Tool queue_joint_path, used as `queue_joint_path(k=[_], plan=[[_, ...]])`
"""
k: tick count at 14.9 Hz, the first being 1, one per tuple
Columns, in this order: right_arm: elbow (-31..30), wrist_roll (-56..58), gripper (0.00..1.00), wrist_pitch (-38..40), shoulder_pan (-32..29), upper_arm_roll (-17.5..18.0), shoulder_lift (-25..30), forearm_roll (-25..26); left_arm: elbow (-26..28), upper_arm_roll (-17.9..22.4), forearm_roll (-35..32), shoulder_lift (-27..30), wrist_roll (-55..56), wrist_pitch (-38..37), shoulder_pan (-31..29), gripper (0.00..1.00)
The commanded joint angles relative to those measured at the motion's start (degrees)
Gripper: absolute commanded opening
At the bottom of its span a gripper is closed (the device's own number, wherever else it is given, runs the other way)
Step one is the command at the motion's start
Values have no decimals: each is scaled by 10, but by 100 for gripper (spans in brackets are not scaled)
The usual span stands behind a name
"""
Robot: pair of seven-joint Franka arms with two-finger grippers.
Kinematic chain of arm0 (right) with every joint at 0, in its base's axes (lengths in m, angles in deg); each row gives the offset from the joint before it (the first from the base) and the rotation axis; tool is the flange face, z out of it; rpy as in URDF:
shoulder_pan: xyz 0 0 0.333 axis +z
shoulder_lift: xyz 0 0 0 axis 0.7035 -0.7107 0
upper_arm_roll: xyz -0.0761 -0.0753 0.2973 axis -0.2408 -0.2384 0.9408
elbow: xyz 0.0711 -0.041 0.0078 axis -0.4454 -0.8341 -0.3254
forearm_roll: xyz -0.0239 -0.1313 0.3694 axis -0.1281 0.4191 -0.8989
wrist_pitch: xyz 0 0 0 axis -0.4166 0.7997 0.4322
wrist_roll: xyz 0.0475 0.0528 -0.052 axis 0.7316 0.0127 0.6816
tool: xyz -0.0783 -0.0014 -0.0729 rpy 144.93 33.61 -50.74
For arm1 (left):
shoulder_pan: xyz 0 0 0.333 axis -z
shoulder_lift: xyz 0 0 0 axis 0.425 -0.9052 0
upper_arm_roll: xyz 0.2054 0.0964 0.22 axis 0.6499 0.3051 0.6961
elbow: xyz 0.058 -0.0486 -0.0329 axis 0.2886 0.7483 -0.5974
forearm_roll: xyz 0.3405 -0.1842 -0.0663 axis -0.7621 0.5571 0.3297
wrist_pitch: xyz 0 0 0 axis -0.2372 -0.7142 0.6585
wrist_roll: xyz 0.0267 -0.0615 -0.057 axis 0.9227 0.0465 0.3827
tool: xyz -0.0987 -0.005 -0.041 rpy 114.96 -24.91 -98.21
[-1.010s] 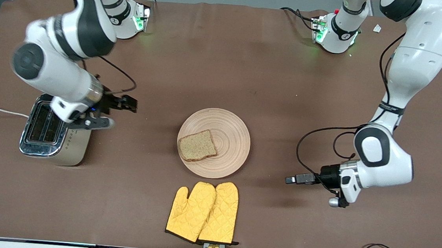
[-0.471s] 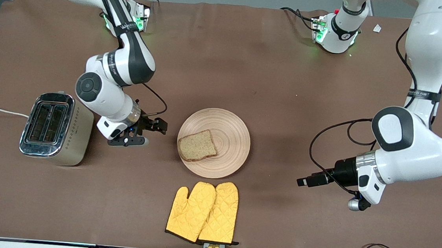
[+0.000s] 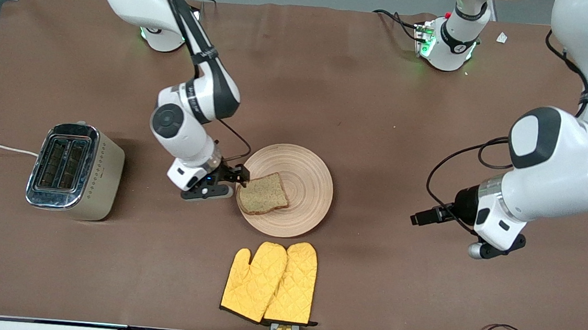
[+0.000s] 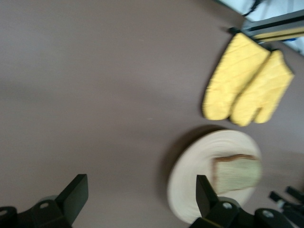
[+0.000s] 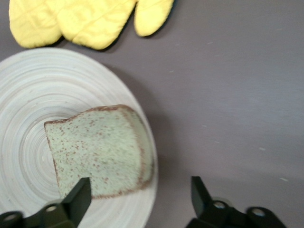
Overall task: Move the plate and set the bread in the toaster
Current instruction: 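Release the plate with the left gripper while the right gripper reaches the bread, then grasp the bread slice with the right gripper while the left gripper withdraws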
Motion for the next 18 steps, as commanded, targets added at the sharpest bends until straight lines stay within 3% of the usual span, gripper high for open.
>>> queue_joint_path(k=[1,3,6,10,16,18], plan=[[20,5,77,-10,11,-6,-22,-3,9,1,-62,41,6,-37,-1,100],[21,22,61,-9,11,-6,-22,0,9,2,-89,59,3,-52,-3,100],[20,30,48,-11,11,-6,-25,1,8,3,-142,76,-3,-69,-5,100],[17,31,47,-30,14,-7,-39,12,8,7,-192,97,-18,-72,-7,100],[16,30,46,-50,18,-6,-55,13,8,8,-196,153,-87,-128,-35,100],[16,31,40,-50,19,-6,-55,13,9,7,-187,173,-126,-146,-52,100]])
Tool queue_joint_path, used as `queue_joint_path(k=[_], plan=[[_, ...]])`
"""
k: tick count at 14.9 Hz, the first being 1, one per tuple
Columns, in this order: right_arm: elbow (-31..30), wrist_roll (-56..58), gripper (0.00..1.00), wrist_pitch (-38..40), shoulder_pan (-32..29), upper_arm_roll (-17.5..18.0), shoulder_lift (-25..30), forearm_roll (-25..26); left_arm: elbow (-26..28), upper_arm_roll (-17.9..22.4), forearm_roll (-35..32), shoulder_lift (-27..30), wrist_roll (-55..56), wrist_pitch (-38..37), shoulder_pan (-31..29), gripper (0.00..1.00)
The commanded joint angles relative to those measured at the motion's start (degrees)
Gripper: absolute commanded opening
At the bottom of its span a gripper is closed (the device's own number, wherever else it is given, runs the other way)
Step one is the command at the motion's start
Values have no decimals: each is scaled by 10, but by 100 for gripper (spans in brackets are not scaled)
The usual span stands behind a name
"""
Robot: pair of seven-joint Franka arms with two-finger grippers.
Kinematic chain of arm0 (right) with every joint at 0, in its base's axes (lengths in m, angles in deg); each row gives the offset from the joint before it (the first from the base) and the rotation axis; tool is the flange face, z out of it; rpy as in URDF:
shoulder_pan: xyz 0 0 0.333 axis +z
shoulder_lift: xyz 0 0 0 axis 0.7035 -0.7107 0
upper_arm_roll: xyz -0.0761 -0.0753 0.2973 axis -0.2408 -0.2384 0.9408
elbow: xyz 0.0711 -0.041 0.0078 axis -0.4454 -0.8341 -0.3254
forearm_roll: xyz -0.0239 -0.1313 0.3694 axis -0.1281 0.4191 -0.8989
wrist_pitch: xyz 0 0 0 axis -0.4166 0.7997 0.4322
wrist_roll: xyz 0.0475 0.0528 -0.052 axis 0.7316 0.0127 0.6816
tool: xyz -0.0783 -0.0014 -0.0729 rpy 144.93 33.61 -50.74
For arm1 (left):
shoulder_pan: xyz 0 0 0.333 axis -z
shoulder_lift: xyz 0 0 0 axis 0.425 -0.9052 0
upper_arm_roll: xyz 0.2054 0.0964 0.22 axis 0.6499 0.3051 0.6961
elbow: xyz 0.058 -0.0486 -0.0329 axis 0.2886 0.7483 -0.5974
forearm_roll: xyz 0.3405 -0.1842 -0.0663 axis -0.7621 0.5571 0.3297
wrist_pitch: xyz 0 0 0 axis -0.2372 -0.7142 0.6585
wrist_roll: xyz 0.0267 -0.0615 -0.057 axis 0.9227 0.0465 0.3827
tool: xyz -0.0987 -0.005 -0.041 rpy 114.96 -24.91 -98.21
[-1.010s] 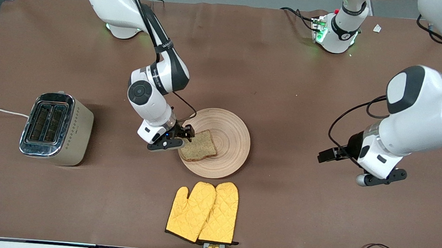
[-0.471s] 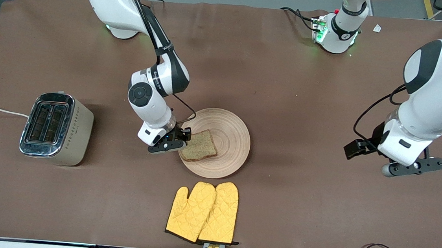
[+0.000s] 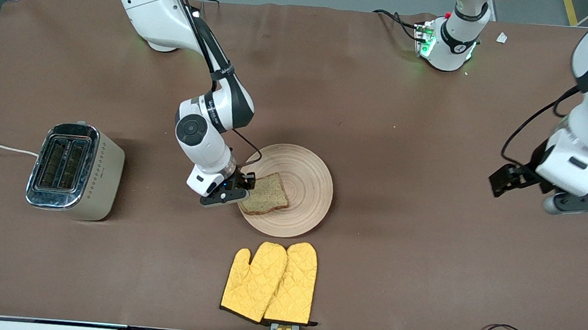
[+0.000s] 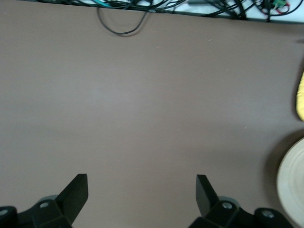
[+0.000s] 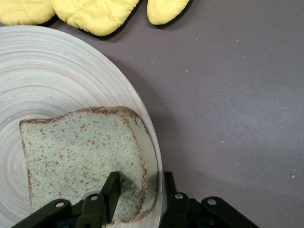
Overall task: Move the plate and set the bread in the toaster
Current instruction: 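Grasp the bread slice with the right gripper while the left gripper withdraws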
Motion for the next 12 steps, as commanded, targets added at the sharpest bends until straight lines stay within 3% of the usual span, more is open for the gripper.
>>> queue_joint_path(k=[1,3,6,10,12], plan=[[-1,-1,33,-4,4,-2,0,9,9,-1,2,40,-61,-30,-24,100],[-1,-2,18,-4,3,-2,0,9,20,22,28,67,-92,-44,-18,100],[-1,-2,7,-1,2,-2,0,9,82,83,71,118,-95,-48,30,100],[-1,-2,4,4,0,-2,1,9,109,142,86,153,-161,-76,69,100],[0,-1,2,5,-3,-2,1,9,109,140,87,160,-167,-85,64,100]])
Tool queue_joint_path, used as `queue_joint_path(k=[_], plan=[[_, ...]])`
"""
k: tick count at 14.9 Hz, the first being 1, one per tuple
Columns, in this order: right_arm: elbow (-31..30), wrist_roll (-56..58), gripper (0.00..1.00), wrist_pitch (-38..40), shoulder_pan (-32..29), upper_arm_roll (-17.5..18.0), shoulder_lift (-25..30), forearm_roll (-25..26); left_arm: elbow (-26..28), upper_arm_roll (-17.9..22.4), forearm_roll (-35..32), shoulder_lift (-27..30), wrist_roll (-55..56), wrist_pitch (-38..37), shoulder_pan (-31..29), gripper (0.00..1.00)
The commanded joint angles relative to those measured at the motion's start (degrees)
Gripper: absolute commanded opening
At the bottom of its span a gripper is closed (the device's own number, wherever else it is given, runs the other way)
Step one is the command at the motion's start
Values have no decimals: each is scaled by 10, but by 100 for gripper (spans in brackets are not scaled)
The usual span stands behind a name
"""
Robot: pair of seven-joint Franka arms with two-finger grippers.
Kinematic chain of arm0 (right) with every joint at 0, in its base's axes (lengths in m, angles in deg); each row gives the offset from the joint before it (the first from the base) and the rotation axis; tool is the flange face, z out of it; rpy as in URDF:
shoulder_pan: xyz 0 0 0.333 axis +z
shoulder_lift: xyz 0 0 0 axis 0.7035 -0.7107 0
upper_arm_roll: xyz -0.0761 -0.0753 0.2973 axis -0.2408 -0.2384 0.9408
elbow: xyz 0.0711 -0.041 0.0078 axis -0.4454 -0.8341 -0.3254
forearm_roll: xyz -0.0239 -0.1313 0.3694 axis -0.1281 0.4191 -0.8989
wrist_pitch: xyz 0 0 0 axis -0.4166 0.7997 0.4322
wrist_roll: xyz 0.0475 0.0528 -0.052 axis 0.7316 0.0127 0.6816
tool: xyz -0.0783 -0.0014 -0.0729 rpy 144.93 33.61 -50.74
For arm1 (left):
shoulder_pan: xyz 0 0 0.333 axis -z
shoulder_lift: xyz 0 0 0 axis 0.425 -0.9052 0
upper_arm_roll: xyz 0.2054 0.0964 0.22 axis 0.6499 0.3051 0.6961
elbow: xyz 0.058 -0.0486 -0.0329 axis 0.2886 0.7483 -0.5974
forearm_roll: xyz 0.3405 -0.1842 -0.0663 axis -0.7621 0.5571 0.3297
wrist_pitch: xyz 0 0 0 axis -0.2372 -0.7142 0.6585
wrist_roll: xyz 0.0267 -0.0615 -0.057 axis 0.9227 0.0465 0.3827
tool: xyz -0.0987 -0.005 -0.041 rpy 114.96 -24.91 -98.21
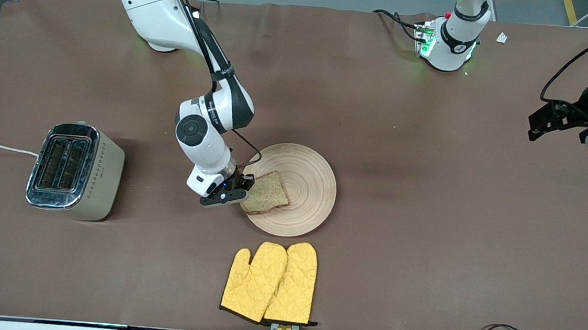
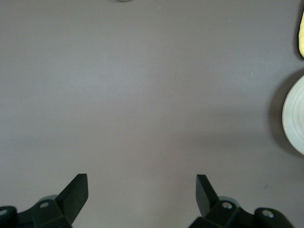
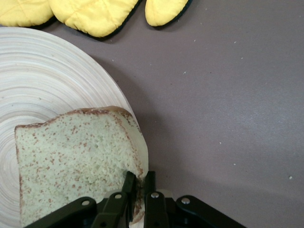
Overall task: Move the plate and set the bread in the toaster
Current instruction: 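Grasp the bread slice with the right gripper while the left gripper withdraws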
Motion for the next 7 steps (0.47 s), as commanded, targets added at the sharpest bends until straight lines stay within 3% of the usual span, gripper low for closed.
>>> queue_joint_path(k=[1,4,7], plan=[[0,0,1,4,-5,1,2,9,18,7,10,27,-16,-12,2,100],[3,7,0,18,-7,-3,6,9,15,6,10,23,-14,-10,3,100],[32,3,0,94,-10,-16,13,9,14,5,11,24,-19,-13,4,100]])
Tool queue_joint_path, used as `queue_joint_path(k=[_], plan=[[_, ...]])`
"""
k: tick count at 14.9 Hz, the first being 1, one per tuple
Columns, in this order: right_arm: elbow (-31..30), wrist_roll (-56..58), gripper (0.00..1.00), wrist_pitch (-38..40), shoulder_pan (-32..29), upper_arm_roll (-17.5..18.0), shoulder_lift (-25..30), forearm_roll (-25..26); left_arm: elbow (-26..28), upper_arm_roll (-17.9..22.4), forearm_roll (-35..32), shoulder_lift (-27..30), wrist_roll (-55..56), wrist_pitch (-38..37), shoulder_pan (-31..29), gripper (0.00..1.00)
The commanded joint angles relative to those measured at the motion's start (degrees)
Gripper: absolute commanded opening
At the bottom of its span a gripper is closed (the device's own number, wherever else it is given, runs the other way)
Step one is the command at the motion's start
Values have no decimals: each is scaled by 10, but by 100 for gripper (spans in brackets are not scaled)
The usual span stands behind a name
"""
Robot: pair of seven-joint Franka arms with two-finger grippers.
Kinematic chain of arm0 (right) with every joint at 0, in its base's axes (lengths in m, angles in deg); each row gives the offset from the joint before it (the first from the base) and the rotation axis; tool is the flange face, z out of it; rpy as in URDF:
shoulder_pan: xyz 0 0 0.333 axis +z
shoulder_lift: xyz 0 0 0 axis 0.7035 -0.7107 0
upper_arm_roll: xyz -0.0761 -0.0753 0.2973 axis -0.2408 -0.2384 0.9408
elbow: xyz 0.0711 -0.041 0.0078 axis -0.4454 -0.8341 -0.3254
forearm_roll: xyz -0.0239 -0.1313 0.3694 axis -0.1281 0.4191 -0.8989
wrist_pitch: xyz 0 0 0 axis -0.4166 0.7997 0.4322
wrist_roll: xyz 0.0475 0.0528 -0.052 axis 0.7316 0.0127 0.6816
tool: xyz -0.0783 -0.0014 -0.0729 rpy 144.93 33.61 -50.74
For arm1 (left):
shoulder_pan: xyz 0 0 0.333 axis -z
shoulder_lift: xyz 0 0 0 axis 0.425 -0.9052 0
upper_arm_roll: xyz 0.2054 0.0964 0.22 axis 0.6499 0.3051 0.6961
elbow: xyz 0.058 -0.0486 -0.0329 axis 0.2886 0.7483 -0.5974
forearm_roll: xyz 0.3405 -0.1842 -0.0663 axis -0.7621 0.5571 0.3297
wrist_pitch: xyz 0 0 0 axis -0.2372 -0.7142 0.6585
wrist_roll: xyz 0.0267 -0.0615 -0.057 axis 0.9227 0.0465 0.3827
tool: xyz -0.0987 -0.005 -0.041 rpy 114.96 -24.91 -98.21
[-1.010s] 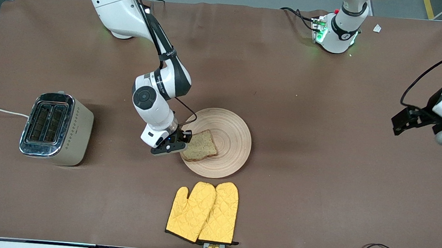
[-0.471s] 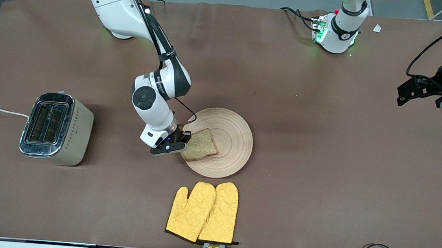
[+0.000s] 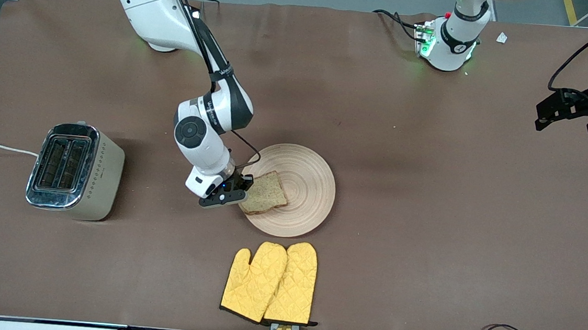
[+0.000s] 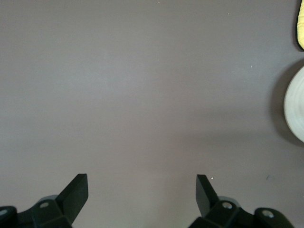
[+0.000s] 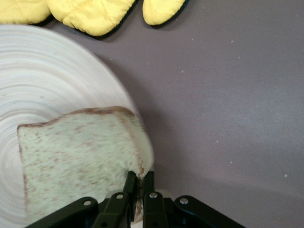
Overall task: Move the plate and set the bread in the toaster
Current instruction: 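Lift the bread with the right gripper and carry it over the toaster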
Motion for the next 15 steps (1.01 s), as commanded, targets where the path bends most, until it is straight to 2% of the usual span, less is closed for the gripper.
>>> queue_joint_path(k=[1,4,7,12,15], plan=[[22,0,0,76,-7,-17,21,10,8,1,9,11,-9,-5,0,100],[43,-1,0,147,-3,-54,45,24,9,1,8,11,-9,-6,1,100],[86,-2,0,231,-2,-79,53,71,12,1,8,8,-9,-6,2,100],[199,1,0,441,-6,-125,54,249,11,1,8,4,-9,-12,1,100],[196,4,0,475,-8,-145,82,361,-1,1,23,-3,-2,-12,6,100]])
